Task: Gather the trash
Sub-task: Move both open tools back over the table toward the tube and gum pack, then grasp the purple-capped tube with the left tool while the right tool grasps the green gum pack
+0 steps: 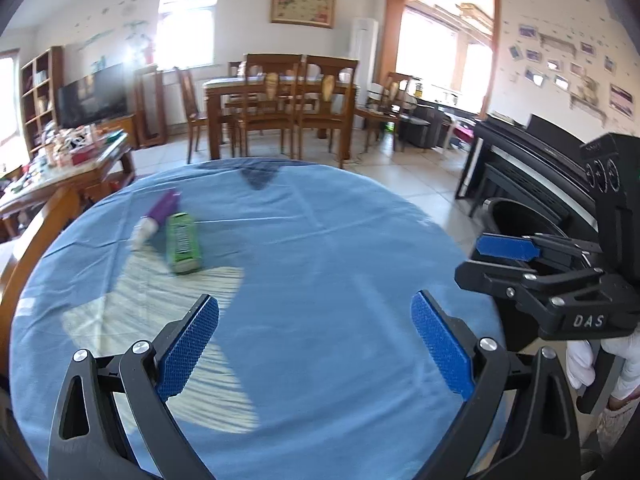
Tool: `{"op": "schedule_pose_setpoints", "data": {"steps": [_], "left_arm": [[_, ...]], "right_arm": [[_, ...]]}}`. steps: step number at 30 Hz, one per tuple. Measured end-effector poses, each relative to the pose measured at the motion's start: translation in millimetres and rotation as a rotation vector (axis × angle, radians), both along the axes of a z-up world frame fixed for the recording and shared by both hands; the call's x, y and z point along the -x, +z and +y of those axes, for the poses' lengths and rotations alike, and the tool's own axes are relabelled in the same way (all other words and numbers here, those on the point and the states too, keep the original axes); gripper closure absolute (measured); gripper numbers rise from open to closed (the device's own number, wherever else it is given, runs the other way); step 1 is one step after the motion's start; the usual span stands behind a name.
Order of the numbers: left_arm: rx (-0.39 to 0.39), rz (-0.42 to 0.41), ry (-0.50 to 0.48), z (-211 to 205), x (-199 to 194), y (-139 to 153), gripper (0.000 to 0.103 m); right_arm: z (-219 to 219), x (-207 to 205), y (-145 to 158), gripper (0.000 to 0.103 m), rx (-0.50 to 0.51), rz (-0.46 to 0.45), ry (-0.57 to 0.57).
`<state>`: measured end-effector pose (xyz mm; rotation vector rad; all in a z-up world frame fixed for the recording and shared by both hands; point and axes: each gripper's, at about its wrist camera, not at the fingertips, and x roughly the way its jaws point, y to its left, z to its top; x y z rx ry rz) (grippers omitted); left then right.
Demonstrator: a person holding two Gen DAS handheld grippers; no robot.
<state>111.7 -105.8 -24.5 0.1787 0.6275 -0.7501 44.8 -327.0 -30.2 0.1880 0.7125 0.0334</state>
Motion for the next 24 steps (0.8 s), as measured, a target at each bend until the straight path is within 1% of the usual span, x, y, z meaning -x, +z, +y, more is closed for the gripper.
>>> {"op": "schedule_pose_setpoints", "data": {"steps": [3,8,14,18,23,24], "left_arm": [[0.006,0.008,0.036,17,-16,0,0.007],[-0.005,0.016,0.080,41,-40,-2,0.007],[-0.024,0.050,0.139,69,-87,-7,0.007],[-0.047,0.099,0.157,79,-125,-12,0.007],[-0.097,0.131,0.151,74,-168,-19,0.008],[-0.101,0.137,0.148,72,-174,-21,0.011]], "right_arm": [[19,-22,-3,0.032,0.000,0.012,0.036],[46,-58,-10,0.032,-0.007,0.038,0.088],[69,-97,-21,0.032,0.005,0.074,0.153],[82,-128,-26,0.032,0.021,0.104,0.193],[98,-164,-31,0.032,0.064,0.137,0.233],[101,-171,-31,0.032,0.081,0.141,0.241]]}}
